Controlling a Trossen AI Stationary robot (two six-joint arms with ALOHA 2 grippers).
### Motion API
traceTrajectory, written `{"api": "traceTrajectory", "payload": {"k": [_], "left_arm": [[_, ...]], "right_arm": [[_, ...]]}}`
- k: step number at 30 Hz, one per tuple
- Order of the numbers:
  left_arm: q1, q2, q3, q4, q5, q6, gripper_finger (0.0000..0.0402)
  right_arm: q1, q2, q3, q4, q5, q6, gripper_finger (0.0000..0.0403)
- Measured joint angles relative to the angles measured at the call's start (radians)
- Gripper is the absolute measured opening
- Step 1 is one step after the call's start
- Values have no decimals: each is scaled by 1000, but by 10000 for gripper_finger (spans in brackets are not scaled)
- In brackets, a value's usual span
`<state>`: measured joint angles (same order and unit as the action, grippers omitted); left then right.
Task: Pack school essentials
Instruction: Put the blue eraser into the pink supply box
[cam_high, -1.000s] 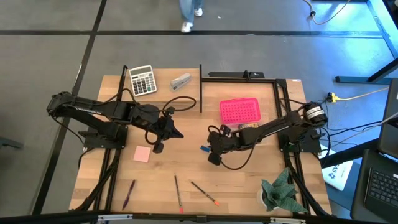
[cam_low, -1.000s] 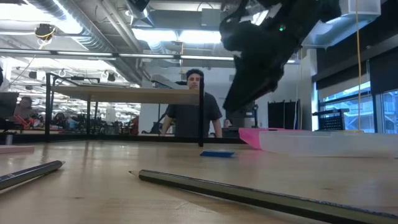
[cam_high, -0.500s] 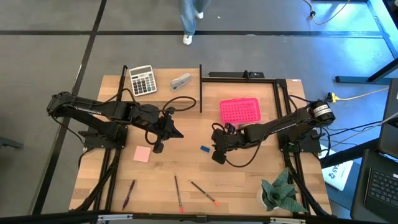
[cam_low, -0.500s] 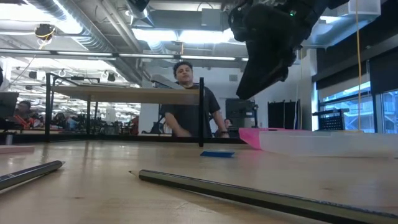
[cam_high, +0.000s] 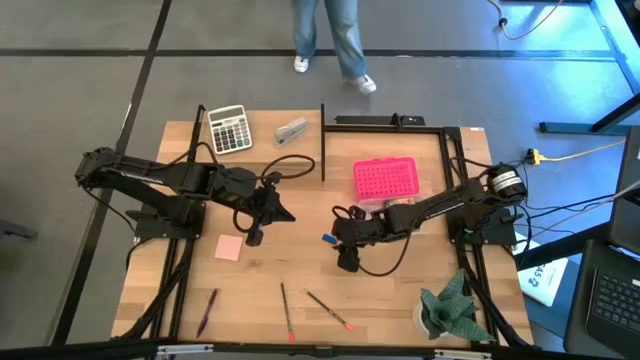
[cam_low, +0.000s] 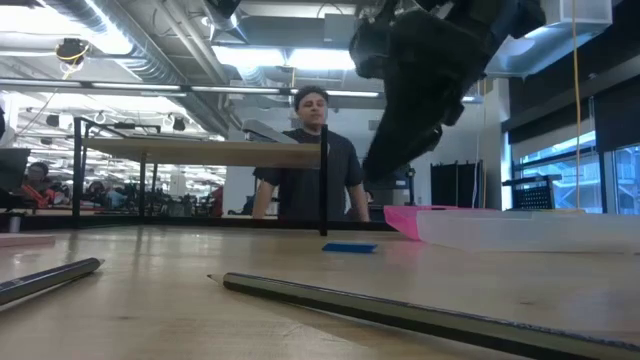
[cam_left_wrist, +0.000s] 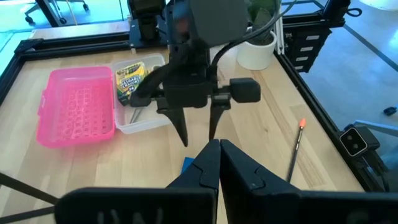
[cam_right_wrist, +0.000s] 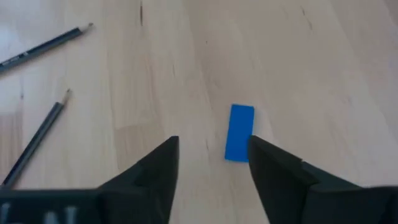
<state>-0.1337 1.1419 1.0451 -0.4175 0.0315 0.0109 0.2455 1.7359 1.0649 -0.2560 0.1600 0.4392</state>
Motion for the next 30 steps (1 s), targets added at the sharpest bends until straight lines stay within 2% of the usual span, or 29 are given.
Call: {"api": "traceTrajectory", "payload": {"k": [4, 7, 20, 30], "left_arm": [[0, 0, 0, -2, 0, 0, 0], [0, 0, 0, -2, 0, 0, 0], [0, 0, 0, -19, 0, 0, 0], [0, 0, 0, -18, 0, 0, 0]], "right_arm": [[-5, 13, 1, 28, 13, -7, 230], [-5, 58, 0, 34, 32, -27, 244], [-9, 191, 0, 113, 31, -36, 247], [-26, 214, 3, 134, 33, -33, 245]]}}
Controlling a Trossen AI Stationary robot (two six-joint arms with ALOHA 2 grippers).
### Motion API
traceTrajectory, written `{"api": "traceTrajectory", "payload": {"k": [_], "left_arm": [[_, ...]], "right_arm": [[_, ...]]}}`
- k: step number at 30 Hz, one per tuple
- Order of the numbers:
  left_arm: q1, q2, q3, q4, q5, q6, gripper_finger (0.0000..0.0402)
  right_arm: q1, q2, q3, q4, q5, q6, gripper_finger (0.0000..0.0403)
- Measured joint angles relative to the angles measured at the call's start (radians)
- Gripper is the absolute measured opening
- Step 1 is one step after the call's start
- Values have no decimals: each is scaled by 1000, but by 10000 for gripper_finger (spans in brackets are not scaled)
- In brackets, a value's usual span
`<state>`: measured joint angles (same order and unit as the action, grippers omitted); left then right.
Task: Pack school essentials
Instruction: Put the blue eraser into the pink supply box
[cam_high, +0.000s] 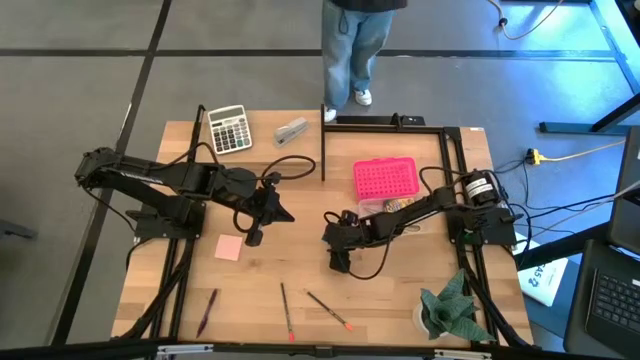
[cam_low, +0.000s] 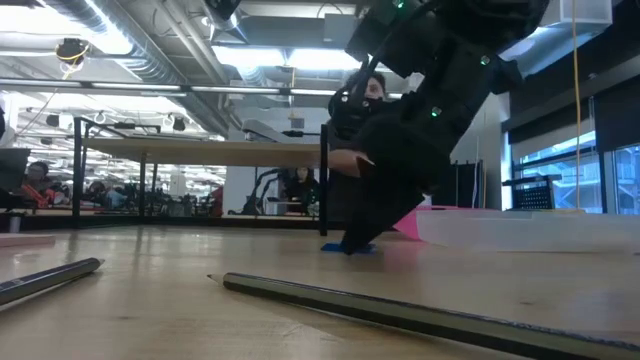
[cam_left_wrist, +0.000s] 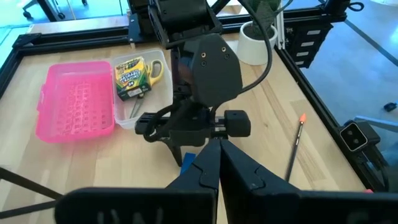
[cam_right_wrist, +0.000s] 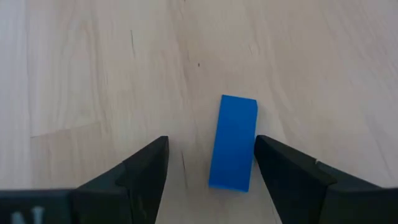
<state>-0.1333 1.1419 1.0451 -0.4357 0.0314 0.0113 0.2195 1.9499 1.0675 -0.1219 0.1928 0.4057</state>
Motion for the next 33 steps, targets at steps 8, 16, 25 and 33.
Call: {"api": "traceTrajectory", "payload": {"k": [8, 16, 25, 33], "left_arm": [[0, 0, 0, 1, 0, 0, 0], [0, 0, 0, 1, 0, -1, 0], [0, 0, 0, 1, 0, -2, 0], [0, 0, 0, 1, 0, -3, 0]], "right_arm": [[-2, 1, 0, -6, 5, 4, 181], [-2, 2, 0, -7, 5, 4, 127], [-2, 3, 0, -6, 25, 7, 103], [-1, 4, -1, -6, 37, 11, 102]]}}
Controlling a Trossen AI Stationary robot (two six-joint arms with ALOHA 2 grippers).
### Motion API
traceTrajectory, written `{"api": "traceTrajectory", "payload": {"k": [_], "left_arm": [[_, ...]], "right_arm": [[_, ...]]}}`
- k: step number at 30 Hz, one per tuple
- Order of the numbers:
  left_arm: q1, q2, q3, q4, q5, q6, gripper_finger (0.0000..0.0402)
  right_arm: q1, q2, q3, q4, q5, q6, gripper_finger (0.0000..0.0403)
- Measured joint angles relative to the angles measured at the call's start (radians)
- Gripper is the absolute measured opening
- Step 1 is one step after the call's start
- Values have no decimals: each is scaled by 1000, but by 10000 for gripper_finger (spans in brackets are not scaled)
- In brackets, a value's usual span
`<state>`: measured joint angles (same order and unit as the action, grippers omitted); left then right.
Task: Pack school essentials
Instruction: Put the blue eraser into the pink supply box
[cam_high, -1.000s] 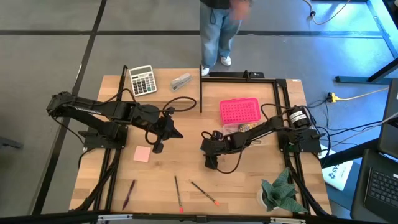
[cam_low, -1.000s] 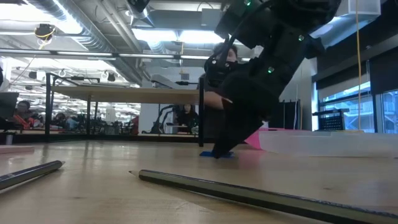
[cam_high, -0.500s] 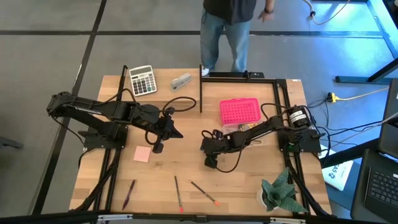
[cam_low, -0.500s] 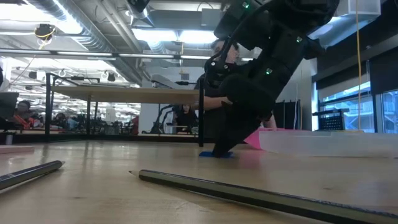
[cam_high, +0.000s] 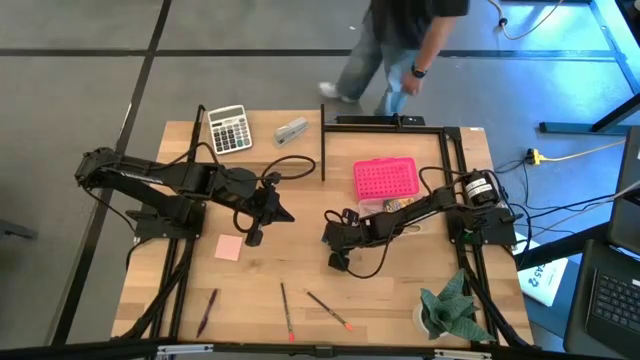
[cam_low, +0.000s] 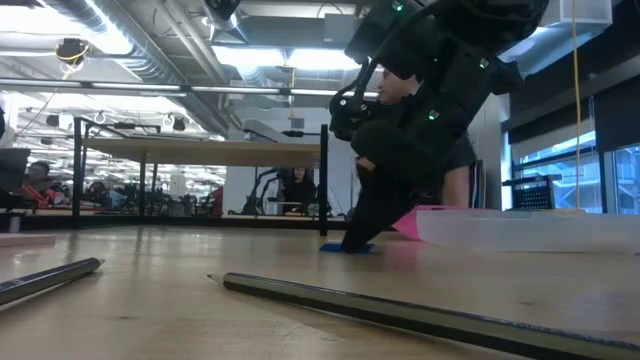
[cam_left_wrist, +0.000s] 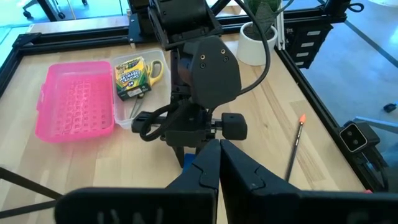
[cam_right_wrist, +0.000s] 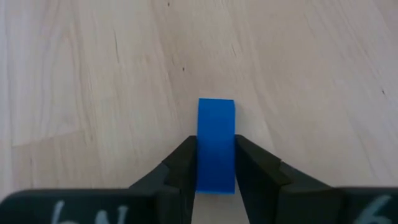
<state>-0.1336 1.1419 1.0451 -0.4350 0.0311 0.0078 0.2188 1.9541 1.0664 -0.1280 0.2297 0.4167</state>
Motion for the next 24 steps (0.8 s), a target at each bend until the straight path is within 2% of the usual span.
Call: {"api": "traceTrajectory", "payload": {"k": [8, 24], "left_arm": [[0, 0, 0, 0, 0, 0, 0], [0, 0, 0, 1, 0, 0, 0]], "right_arm": [[-1, -1, 0, 5, -29, -3, 87], [-1, -26, -4, -9, -51, -9, 89]]}}
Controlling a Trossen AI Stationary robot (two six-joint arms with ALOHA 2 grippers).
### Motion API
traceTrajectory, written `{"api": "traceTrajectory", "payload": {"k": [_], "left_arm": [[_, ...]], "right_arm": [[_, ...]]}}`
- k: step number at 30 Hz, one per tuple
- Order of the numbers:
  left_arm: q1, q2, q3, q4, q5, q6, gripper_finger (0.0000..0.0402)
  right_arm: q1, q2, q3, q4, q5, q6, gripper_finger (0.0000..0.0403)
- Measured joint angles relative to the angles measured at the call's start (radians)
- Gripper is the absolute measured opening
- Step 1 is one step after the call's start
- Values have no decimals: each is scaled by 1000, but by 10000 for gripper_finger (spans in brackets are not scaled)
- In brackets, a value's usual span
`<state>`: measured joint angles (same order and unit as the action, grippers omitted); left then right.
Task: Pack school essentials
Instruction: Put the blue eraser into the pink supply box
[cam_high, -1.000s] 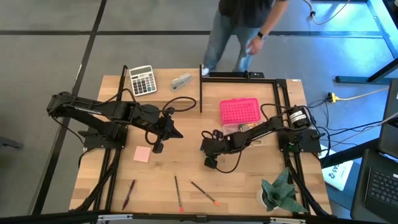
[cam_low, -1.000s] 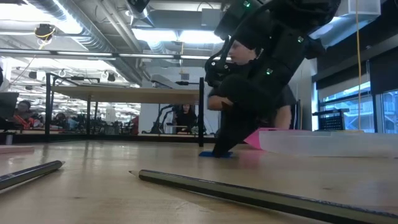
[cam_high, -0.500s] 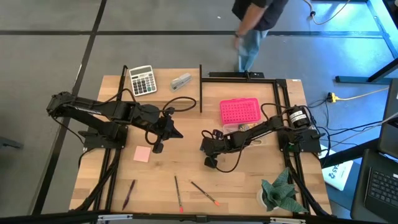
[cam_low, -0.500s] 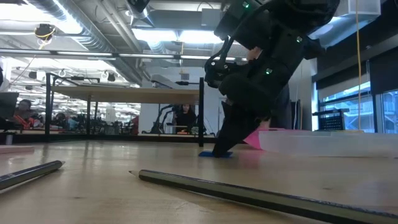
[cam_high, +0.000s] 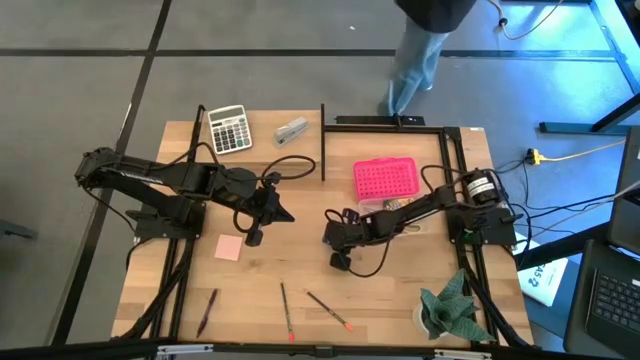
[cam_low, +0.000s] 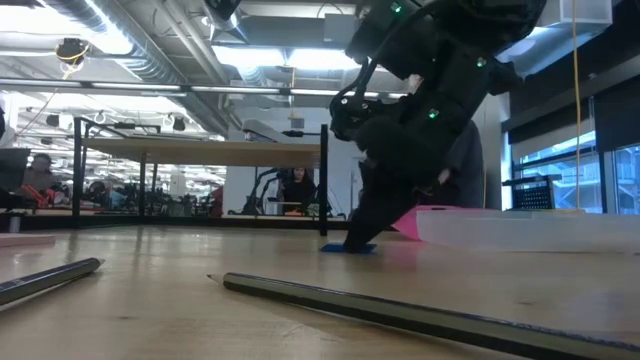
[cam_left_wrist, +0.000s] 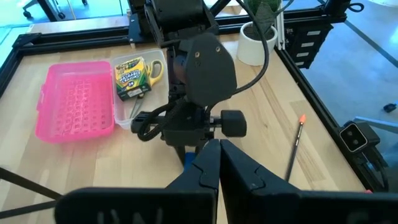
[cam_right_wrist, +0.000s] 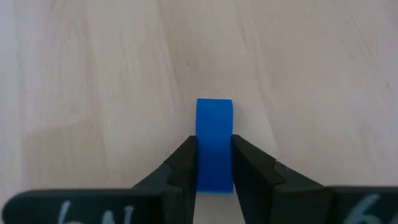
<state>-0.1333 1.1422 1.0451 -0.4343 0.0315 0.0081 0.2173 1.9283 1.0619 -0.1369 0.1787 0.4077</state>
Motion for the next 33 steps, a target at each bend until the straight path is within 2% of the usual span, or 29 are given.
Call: {"api": "traceTrajectory", "payload": {"k": [13, 18, 33], "left_arm": [[0, 0, 0, 0, 0, 0, 0], [0, 0, 0, 0, 0, 3, 0], [0, 0, 0, 1, 0, 3, 0]], "right_arm": [[1, -38, 1, -56, 0, 2, 89], [1, -94, 2, -101, 5, 2, 89], [1, -308, 4, -402, 100, 9, 89]]}}
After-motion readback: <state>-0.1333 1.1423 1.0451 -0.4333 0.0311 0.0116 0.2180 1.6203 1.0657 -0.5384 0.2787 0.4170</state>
